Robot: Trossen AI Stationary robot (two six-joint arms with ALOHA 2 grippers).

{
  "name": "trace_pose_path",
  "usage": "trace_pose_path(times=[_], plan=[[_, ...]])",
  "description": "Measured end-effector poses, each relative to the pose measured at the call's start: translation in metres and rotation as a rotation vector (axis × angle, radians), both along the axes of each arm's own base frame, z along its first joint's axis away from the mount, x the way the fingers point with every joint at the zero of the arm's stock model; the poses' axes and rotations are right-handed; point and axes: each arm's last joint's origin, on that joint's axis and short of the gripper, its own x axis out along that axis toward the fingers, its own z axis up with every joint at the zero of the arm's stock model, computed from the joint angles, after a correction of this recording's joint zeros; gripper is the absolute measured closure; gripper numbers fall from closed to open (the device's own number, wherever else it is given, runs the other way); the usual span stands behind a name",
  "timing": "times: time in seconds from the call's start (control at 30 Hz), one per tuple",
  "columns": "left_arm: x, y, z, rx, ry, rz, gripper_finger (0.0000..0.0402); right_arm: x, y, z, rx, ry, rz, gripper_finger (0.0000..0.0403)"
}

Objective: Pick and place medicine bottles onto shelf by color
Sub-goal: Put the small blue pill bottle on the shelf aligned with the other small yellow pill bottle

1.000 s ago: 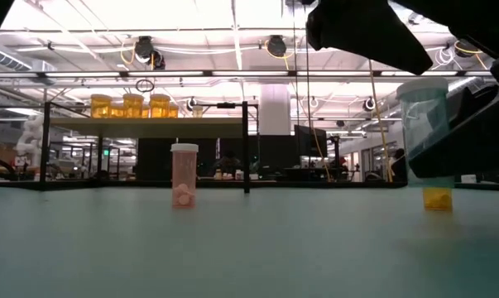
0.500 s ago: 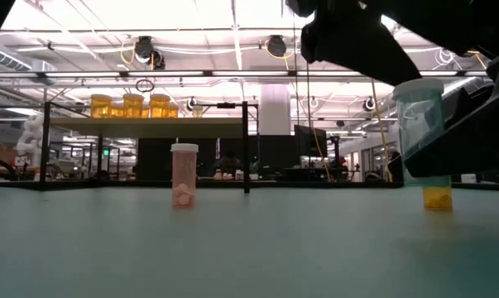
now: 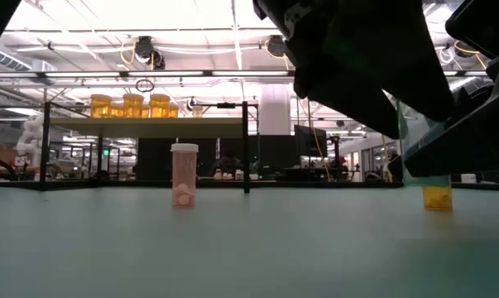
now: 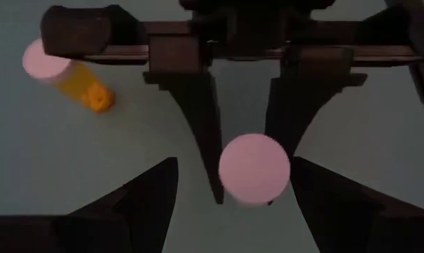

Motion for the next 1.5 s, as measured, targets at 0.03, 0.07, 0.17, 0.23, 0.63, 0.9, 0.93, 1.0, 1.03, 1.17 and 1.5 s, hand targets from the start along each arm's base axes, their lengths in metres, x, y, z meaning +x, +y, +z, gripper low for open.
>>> trace_pose_path(times=[0.03, 0.07, 0.17, 0.23, 0.63, 0.9, 0.93, 1.0, 1.03, 1.17, 1.5], plan=[[0.000, -0.001, 0.000, 0.000, -0.007, -0.005, 0.0131, 0.000, 0.000, 0.000, 0.000, 0.000, 0.000, 0.0300], [0.001, -0.002, 0.001, -0.001, -0.022, -0.011, 0.0136, 0.000, 0.000, 0.000, 0.000, 0.000, 0.000, 0.0300], [0.003, -0.005, 0.004, -0.006, -0.060, -0.026, 0.0158, 0.000, 0.000, 0.000, 0.000, 0.000, 0.000, 0.0300], [0.003, -0.005, 0.004, -0.005, -0.058, -0.027, 0.0175, 0.000, 0.000, 0.000, 0.000, 0.000, 0.000, 0.0300], [0.002, -0.005, 0.003, 0.002, -0.055, -0.032, 0.0259, 0.000, 0.000, 0.000, 0.000, -0.001, 0.000, 0.0300], [0.001, -0.004, 0.002, 0.013, -0.035, -0.034, 0.0286, 0.000, 0.000, 0.000, -0.017, 0.002, 0.007, 0.0300], [0.001, -0.004, 0.002, 0.014, -0.033, -0.034, 0.0285, 0.000, 0.000, 0.000, -0.022, 0.002, 0.009, 0.0300], [0.001, -0.004, 0.002, 0.015, -0.033, -0.033, 0.0280, 0.000, 0.000, 0.000, -0.034, 0.003, 0.015, 0.0298], [0.001, -0.004, 0.002, 0.015, -0.033, -0.033, 0.0278, 0.000, 0.000, 0.000, -0.043, 0.004, 0.021, 0.0294], [-0.002, -0.004, 0.006, 0.017, -0.023, -0.035, 0.0278, -0.001, 0.001, 0.002, -0.063, 0.003, 0.035, 0.0260], [-0.015, 0.000, 0.049, 0.024, -0.076, -0.071, 0.0281, -0.012, -0.002, 0.039, -0.055, 0.008, 0.049, 0.0117]])
